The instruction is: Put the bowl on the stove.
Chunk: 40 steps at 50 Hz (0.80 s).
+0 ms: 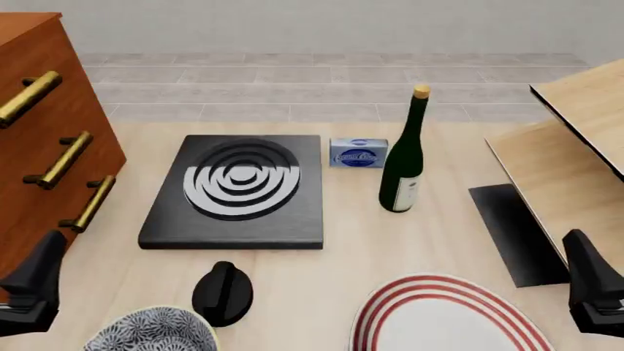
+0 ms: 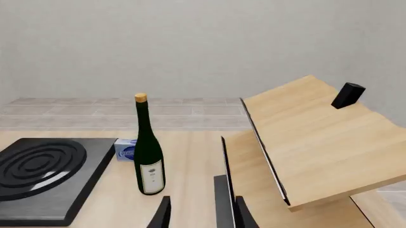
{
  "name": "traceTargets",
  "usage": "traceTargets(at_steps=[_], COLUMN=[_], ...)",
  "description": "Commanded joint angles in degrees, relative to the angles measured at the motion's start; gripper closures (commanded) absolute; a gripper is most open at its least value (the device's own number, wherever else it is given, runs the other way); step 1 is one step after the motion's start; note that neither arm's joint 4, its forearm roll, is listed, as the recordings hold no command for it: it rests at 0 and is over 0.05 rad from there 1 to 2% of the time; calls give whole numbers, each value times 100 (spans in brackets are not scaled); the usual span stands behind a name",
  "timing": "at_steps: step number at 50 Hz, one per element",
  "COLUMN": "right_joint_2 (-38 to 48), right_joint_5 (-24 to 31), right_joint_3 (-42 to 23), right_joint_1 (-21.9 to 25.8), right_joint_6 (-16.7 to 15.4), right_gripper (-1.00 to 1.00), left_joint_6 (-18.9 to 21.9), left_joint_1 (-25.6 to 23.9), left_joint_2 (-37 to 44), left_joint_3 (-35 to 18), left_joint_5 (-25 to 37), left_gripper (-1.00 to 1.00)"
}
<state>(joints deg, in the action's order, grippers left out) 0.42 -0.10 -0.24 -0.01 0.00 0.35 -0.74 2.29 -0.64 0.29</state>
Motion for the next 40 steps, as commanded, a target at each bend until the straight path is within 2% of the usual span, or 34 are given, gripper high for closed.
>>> traceTargets(at_steps=[1, 4, 7, 14, 16, 17, 20, 21, 23, 28, 29, 40], right_joint_2=[2, 2, 2, 0, 2, 1, 1, 2, 1, 2, 1, 1], right_joint_5=[0, 0, 0, 0, 0, 0, 0, 0, 0, 0, 0, 0], right_joint_3=[-1, -1, -1, -1, -1, -1, -1, -1, -1, -1, -1, -1], right_joint_1=[-1, 0, 1, -1, 1, 0, -1, -1, 0, 0, 1, 0], right_joint_6=[1, 0, 0, 0, 1, 0, 1, 1, -1, -1, 1, 1], right_gripper=[-100, -100, -100, -100, -100, -100, -100, -100, -100, -100, -100, -100], left_joint_6=[-205, -285, -586, -231, -272, -209, -153, -133, -135, -36, 84, 371], left_joint_1=[-47, -110, 125, -113, -182, -188, -167, -196, -157, -107, -99, -153], left_joint_2=[45, -178, 467, 95, 527, 419, 846, 679, 1035, 1127, 968, 1678], left_joint_3=[-193, -343, -393, -248, -286, -290, -267, -251, -244, -268, -273, -543], left_joint_5=[187, 402, 95, 293, 148, 183, -87, 1, -145, -212, -150, -190], left_gripper=[-100, -100, -100, -100, -100, -100, -100, -100, -100, -100, -100, -100])
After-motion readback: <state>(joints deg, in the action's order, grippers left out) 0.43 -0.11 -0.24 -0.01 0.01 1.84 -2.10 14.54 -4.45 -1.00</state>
